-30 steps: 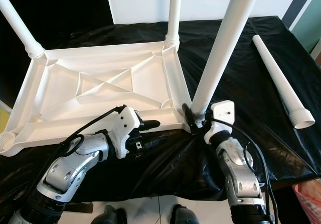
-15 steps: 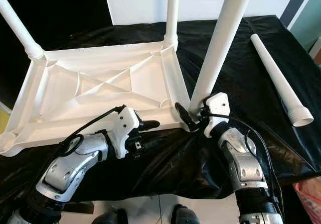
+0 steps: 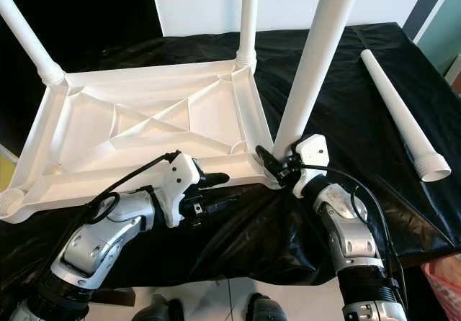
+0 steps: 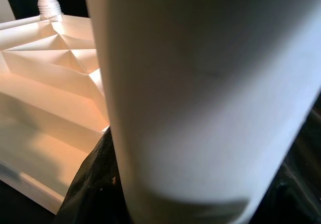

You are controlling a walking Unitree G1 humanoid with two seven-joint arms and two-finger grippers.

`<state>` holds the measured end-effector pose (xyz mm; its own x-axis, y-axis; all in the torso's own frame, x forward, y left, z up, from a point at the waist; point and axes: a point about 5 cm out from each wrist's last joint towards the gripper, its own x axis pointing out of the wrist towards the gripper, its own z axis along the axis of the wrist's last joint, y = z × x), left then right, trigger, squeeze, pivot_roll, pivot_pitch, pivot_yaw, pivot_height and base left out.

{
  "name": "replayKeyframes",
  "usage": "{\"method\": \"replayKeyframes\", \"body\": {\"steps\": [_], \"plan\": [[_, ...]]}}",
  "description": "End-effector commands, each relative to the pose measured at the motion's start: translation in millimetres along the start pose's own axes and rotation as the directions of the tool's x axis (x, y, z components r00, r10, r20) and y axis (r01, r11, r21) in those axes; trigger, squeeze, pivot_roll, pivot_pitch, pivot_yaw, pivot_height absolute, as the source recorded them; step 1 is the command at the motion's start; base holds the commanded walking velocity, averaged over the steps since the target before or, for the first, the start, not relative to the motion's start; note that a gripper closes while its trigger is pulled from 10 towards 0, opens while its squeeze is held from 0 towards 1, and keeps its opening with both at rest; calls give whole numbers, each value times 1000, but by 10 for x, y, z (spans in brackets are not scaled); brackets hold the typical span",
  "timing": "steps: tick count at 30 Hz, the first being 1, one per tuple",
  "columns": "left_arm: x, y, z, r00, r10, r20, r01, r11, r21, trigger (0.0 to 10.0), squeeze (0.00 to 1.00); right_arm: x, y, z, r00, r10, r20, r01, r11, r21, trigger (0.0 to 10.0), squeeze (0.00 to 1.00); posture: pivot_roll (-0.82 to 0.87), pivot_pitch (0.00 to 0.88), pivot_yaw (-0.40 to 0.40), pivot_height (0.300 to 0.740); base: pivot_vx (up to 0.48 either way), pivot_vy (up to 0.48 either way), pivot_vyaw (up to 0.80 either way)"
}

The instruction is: Building children table

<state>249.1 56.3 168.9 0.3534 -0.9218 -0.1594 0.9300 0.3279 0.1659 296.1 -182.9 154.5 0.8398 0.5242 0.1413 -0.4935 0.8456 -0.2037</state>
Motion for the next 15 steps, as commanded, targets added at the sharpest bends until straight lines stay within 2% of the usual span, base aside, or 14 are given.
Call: {"method": "replayKeyframes", "body": {"steps": [1,5,7,9,11,15], "plan": [[6,-32,-7,1000,-21,-4,21,1000,1,10000,0,-72,19,-140,998,-22,-65,24,999,34,10000,0,-73,150,44,740,0,0,0],[16,-41,-11,1000,-25,-3,25,1000,0,10000,0,-89,-16,-186,985,-136,-107,138,990,15,10000,0,-74,147,43,740,0,0,0],[17,-44,-9,1000,-26,-2,26,1000,0,10000,0,-89,-7,-187,982,-155,-107,158,987,22,10000,0,-73,145,42,740,0,0,0],[14,-49,-9,1000,-28,-2,28,1000,1,10000,0,-92,44,-187,968,-227,-110,232,972,36,10000,0,-73,144,42,740,0,0,0],[14,-49,-9,1000,-28,-2,28,1000,1,10000,0,-92,44,-187,968,-227,-110,232,972,36,10000,0,-73,144,42,740,0,0,0],[14,-55,-11,1000,-30,-2,30,1000,-1,10000,0,-112,97,-231,918,-368,-149,376,926,32,10000,0,-74,143,40,740,0,0,0]]}}
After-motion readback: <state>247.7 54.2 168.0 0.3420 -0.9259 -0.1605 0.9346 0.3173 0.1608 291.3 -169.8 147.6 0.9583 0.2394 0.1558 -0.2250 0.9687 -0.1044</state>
